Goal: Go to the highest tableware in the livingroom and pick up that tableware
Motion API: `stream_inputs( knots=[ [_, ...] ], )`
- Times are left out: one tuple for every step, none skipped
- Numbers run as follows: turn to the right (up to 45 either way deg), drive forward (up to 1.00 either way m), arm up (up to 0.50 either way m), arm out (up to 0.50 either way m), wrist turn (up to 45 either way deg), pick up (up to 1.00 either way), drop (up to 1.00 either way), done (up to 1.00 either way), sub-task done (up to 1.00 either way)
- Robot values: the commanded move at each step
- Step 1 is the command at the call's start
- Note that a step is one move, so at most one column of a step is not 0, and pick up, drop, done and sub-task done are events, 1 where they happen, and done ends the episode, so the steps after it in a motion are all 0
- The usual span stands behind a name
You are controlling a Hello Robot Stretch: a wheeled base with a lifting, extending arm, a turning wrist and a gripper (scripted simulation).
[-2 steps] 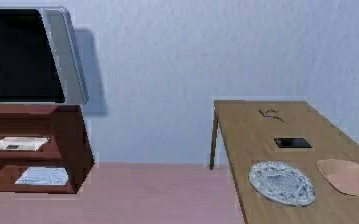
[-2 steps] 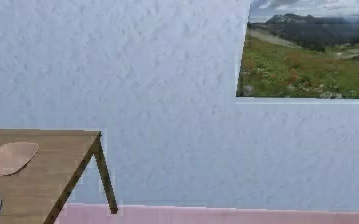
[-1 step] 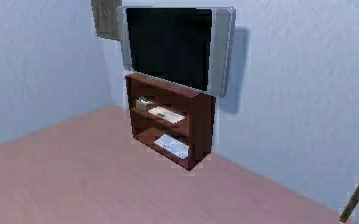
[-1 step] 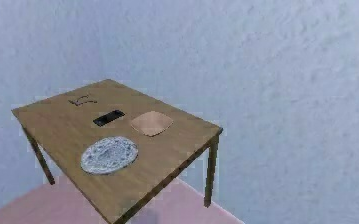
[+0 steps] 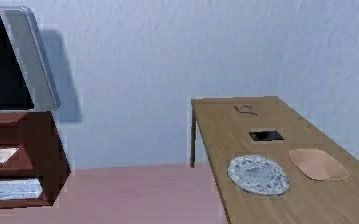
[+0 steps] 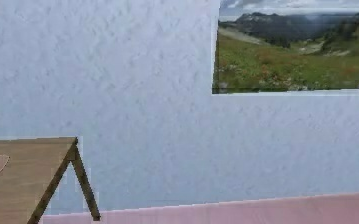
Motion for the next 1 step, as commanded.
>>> stream_inputs(
  knots=[
    [45.0,0.00,0.00,0.00,0.0,0.00,0.00,0.00,0.00]
  ],
)
